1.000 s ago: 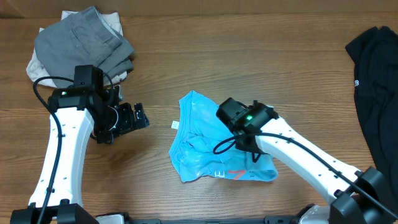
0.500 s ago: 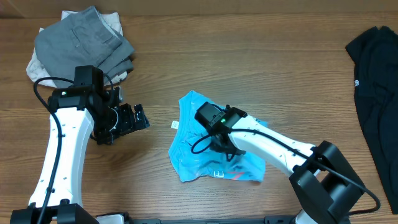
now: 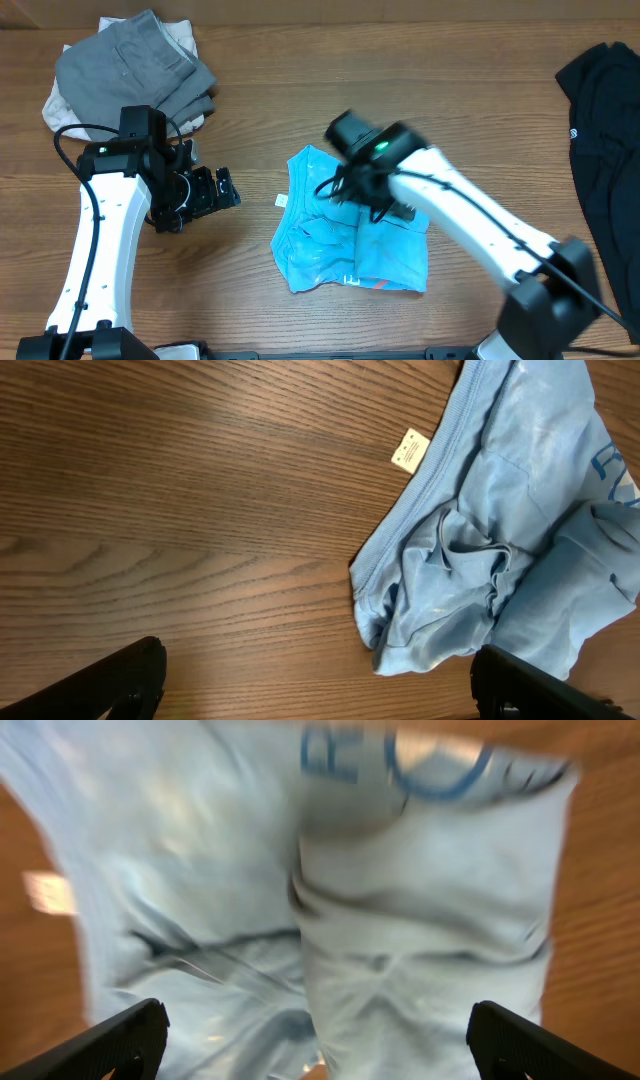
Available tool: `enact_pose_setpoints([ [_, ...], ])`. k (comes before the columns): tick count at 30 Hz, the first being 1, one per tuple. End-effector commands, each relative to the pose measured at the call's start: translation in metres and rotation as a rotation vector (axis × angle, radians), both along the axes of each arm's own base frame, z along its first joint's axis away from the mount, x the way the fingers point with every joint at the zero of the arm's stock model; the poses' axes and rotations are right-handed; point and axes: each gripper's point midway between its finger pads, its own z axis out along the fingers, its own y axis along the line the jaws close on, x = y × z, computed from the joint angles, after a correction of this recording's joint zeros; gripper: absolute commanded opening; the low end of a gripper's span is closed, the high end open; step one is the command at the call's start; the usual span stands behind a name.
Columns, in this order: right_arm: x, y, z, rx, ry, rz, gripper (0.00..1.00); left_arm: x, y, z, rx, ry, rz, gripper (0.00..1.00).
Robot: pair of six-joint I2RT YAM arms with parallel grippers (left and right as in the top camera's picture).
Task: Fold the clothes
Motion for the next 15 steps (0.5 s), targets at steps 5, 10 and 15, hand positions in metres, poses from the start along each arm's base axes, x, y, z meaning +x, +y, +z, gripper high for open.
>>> enact_pose_setpoints([
  [5,0.015,-0.008,0.029,0.333,0.024,0.186,0.43,-0.002,-0.002,0.000,0.004,-0.006,-0.027,1.00],
  [10,-0.001,-0.015,0.011,0.486,0.115,0.239,0.09,-0.003,-0.002,0.000,0.004,0.000,-0.028,1.00],
  [15,-0.025,-0.006,-0.016,0.643,0.168,0.325,0.09,-0.003,-0.002,0.000,0.004,-0.003,-0.028,1.00],
])
